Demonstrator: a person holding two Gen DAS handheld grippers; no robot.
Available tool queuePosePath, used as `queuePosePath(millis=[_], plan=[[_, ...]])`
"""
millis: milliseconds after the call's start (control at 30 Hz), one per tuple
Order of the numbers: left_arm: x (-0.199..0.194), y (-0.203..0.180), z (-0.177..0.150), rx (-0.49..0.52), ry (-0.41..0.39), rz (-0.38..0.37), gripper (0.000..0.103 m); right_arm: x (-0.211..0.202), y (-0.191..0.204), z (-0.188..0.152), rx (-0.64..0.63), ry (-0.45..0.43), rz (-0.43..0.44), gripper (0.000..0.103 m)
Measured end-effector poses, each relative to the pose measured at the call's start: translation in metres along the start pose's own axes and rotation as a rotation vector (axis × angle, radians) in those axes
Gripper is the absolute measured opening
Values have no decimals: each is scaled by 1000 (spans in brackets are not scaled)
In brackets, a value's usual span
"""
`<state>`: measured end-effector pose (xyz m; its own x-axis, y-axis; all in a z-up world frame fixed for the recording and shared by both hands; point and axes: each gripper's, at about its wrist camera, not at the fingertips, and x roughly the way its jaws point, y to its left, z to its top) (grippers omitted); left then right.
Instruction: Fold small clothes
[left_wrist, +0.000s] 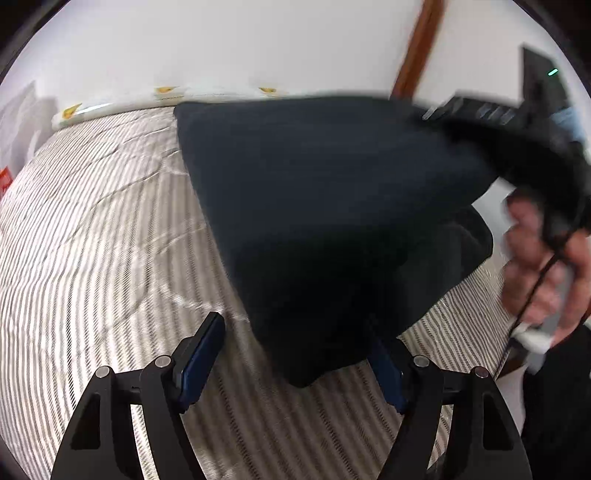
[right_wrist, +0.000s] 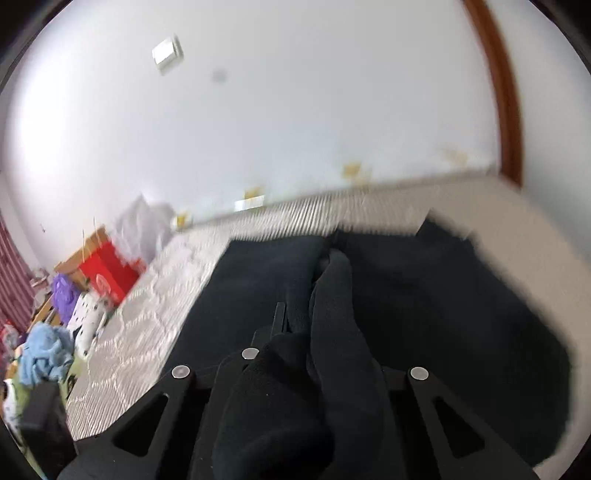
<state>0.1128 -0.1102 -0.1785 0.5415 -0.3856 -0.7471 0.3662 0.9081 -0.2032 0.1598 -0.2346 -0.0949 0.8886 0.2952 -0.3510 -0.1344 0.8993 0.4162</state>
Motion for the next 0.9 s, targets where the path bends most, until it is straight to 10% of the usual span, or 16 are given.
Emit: queuePosePath(millis=[167,367,533,667,767,900], plan=[[12,-27,8,67,2,19,73,-46,-57,8,-11,-107,-166,11],[29,-46,18,77,-11,14,72,-27,-138,-35,90,73,-223,18],[32,-45,25,43,-27,-25,54,-42,-157,-62,178,24,-313,71],[31,-45,29,21,-59,-41,27,-27,-167,-68,278,117,-251,70],[24,-37,29,-10,-87,-64,20,-19,-164,-66,323,132,-151,29],[6,-11,30,-57,-138,-42,17,-5,-125,-58,237,140,-174,20]])
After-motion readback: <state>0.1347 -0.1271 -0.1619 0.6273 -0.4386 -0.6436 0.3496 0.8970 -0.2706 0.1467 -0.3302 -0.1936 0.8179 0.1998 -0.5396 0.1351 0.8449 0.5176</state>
